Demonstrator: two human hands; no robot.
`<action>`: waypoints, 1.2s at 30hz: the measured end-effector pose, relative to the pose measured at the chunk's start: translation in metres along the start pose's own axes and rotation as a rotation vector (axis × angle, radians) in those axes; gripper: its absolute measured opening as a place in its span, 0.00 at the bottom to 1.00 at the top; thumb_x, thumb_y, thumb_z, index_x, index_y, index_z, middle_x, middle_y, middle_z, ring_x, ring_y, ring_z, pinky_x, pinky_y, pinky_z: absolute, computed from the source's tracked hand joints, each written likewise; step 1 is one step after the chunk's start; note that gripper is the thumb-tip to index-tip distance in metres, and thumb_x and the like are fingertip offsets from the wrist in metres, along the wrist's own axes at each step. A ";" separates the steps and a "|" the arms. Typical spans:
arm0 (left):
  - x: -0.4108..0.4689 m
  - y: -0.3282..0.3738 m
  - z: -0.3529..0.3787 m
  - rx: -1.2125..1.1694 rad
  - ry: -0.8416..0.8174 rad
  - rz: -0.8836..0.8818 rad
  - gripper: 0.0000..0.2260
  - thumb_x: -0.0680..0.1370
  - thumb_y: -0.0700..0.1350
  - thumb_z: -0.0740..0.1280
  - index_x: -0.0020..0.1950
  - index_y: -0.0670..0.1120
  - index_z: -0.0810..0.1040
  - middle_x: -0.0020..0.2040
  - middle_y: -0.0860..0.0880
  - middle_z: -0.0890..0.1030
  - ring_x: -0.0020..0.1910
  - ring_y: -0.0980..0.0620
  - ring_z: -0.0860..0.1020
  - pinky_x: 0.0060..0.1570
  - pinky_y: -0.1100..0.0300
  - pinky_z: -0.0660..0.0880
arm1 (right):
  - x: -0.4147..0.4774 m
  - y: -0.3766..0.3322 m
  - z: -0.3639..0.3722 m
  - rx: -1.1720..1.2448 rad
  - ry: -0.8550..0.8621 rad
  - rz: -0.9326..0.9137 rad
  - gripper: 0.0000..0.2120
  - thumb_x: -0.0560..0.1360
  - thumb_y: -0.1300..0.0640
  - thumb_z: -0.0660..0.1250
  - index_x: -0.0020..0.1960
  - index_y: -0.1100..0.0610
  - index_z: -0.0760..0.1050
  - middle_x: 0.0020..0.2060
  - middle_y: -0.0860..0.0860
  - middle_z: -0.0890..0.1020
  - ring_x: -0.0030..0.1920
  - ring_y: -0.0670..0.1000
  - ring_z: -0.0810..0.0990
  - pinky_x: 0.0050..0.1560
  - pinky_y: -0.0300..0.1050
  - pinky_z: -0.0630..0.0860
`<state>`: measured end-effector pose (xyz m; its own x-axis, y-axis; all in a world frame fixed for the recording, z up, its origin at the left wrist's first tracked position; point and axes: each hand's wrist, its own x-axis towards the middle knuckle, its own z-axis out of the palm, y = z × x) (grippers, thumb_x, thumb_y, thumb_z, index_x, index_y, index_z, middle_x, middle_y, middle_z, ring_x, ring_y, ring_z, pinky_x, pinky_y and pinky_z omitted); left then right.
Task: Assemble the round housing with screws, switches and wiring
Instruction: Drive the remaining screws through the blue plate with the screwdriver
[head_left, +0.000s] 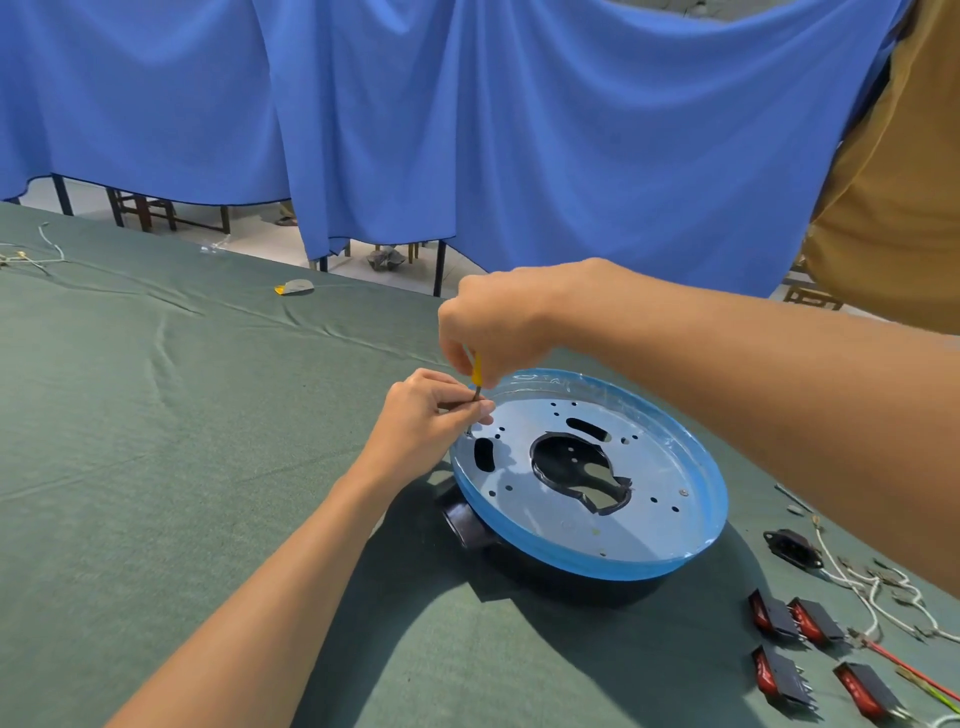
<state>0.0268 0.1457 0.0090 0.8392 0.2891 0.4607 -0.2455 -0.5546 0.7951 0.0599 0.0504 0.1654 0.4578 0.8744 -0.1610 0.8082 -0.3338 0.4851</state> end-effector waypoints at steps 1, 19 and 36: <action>0.000 0.000 0.000 0.002 -0.002 0.000 0.03 0.74 0.45 0.74 0.43 0.48 0.87 0.45 0.52 0.84 0.53 0.60 0.75 0.46 0.73 0.72 | -0.001 0.000 0.000 -0.017 0.012 -0.042 0.11 0.72 0.57 0.69 0.34 0.49 0.70 0.34 0.48 0.69 0.31 0.52 0.73 0.30 0.41 0.68; -0.001 0.006 -0.001 0.054 0.009 -0.004 0.04 0.74 0.44 0.74 0.42 0.46 0.87 0.43 0.50 0.85 0.49 0.58 0.77 0.50 0.51 0.76 | 0.007 0.006 -0.001 0.094 -0.056 0.079 0.06 0.71 0.50 0.74 0.43 0.52 0.81 0.34 0.47 0.80 0.33 0.44 0.77 0.29 0.39 0.69; -0.002 0.003 0.001 -0.075 0.018 -0.002 0.03 0.75 0.41 0.73 0.45 0.44 0.87 0.42 0.50 0.85 0.48 0.61 0.76 0.48 0.58 0.77 | 0.018 -0.003 -0.010 0.125 -0.266 0.153 0.08 0.73 0.52 0.72 0.42 0.56 0.77 0.36 0.49 0.81 0.34 0.51 0.78 0.31 0.40 0.70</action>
<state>0.0248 0.1426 0.0097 0.8311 0.3040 0.4656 -0.2801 -0.4944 0.8228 0.0619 0.0710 0.1695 0.6450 0.6936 -0.3207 0.7540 -0.5095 0.4146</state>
